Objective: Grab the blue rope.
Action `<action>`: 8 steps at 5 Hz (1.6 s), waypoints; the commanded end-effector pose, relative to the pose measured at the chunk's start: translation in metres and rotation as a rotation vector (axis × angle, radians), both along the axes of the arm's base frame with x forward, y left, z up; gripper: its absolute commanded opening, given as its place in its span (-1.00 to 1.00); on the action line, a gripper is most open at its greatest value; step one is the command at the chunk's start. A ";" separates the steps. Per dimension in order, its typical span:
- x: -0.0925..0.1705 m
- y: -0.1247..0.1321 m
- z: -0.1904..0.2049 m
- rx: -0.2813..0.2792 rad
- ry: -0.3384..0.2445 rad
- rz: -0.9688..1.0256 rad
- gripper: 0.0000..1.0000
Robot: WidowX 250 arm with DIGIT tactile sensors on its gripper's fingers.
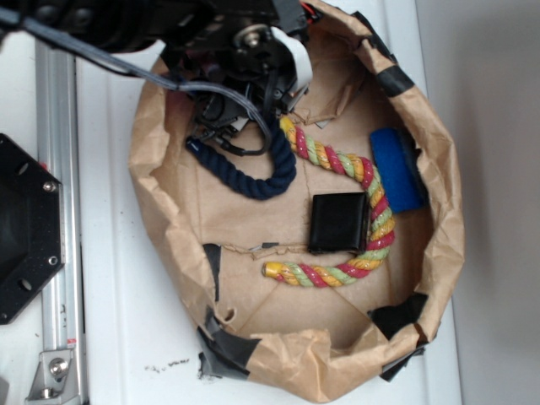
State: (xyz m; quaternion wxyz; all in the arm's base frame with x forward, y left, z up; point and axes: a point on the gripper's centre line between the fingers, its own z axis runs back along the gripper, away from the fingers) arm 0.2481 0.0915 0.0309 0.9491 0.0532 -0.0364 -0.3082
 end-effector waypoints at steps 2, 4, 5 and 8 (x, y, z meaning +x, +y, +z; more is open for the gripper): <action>-0.007 -0.030 0.038 0.030 -0.133 0.007 -1.00; -0.007 -0.038 0.059 0.036 -0.196 0.036 -1.00; 0.001 -0.057 0.086 0.011 -0.214 0.159 -1.00; 0.019 -0.080 0.122 -0.022 -0.163 0.693 -1.00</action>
